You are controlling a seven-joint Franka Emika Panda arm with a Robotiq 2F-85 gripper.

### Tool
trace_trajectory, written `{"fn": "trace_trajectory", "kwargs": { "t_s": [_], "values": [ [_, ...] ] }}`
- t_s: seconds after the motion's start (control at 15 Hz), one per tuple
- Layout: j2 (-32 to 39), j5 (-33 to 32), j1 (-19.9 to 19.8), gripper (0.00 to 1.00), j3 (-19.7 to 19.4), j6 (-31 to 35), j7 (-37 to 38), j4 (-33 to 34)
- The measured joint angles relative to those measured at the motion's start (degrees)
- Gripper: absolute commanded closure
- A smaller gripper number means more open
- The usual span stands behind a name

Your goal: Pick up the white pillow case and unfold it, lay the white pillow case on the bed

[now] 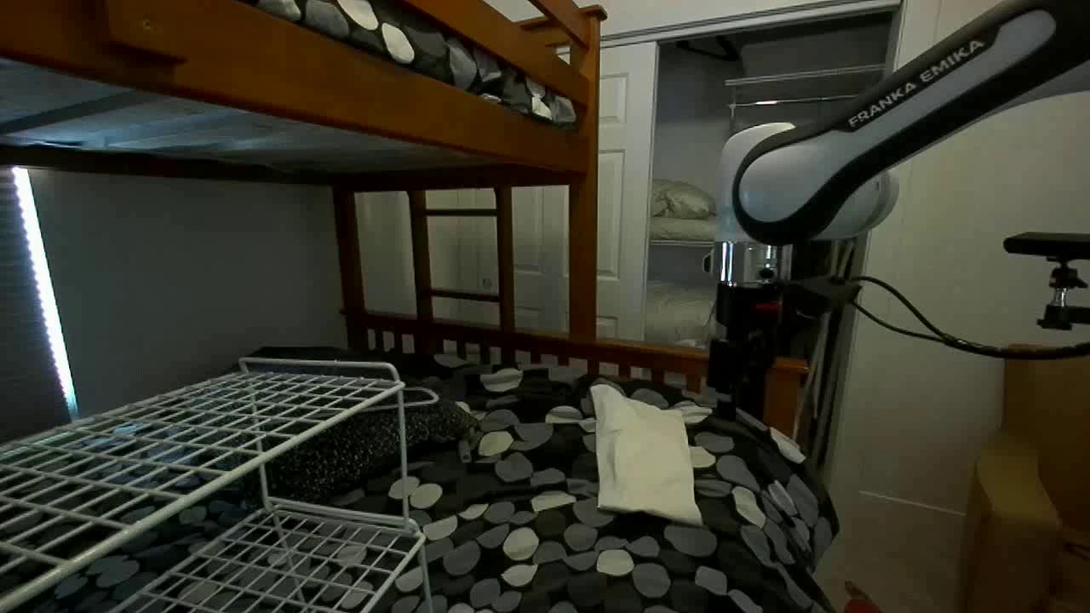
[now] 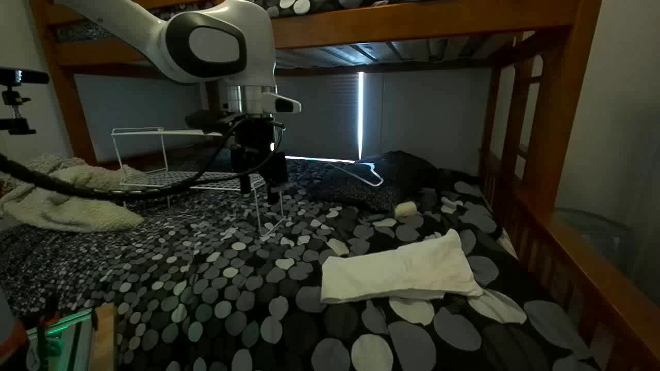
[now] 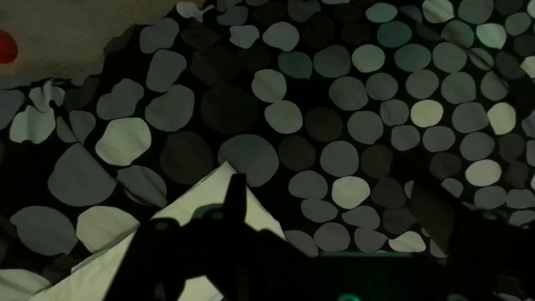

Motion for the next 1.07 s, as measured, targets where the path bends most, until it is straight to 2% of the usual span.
{"fn": "trace_trajectory", "kwargs": {
  "t_s": [0.73,0.87,1.07],
  "values": [
    [0.4,0.0,-0.3,0.00,-0.4,0.1,0.0,0.3],
    [0.9,0.7,-1.1,0.00,-2.4,0.6,-0.4,0.5],
    [2.8,4.1,-3.1,0.00,-7.5,3.1,-3.9,0.5]
  ]
}}
